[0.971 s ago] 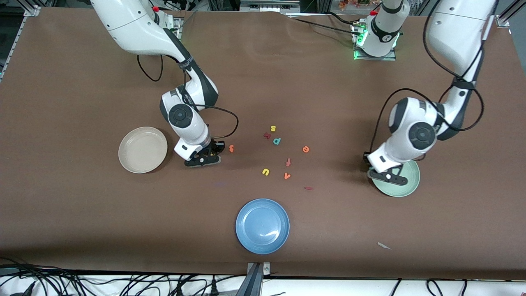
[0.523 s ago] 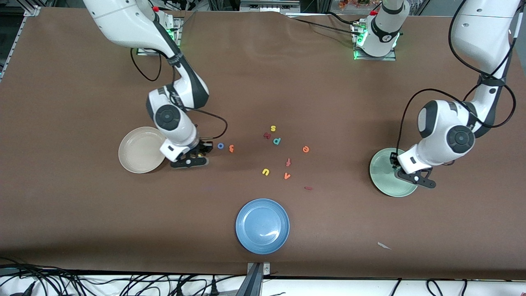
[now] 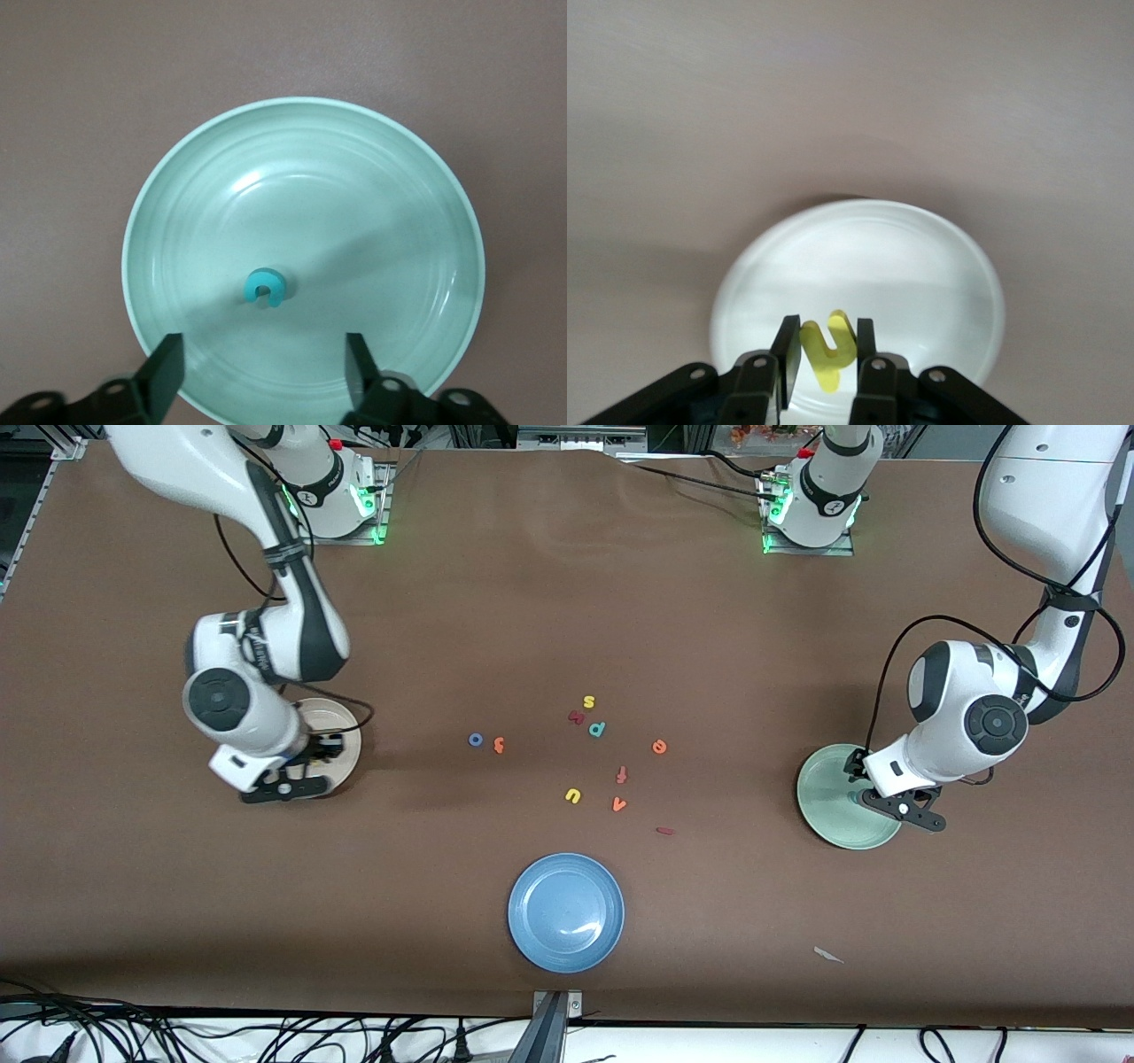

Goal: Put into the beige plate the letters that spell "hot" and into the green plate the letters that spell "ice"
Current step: 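Release the c on the green plate while the right gripper drops u on white plate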

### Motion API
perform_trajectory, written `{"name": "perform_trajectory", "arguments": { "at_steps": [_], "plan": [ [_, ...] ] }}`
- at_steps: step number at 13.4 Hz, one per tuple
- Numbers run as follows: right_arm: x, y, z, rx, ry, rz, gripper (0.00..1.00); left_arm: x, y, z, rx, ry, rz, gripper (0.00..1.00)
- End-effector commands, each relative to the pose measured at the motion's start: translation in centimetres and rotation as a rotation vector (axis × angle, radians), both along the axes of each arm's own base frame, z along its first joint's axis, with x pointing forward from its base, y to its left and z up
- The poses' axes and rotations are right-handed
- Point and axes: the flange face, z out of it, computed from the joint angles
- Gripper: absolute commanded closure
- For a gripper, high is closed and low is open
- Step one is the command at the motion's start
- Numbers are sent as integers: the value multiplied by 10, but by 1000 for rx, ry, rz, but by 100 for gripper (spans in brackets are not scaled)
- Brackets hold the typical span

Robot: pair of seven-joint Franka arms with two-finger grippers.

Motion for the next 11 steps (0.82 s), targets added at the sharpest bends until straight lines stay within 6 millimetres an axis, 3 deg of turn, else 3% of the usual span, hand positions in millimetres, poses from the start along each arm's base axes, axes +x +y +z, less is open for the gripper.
{"name": "perform_trajectory", "arguments": {
  "at_steps": [1, 4, 7, 8, 9, 10, 11],
  "plan": [
    [-6, -21, -13, -3, 41, -2, 84, 0, -13, 7, 10, -6, 45, 0],
    [-6, -54, -31, 2, 76, 9, 84, 0, -43, 9, 6, -15, 83, 0],
    [-9, -58, -46, 15, 102, 0, 80, -4, -76, 6, 11, -18, 148, 0],
    [-10, -58, -47, 20, 106, -6, 59, -6, -91, 7, 10, -22, 168, 0],
    [-10, -57, -49, 25, 107, -12, 24, -9, -105, 6, 8, -23, 200, 0],
    [-11, -57, -49, 42, 108, -32, 7, -13, -122, 5, 2, -21, 229, 0],
    [-10, -53, -46, 60, 104, -53, 1, -17, -134, 4, -3, -20, 252, 0]
  ]
}}
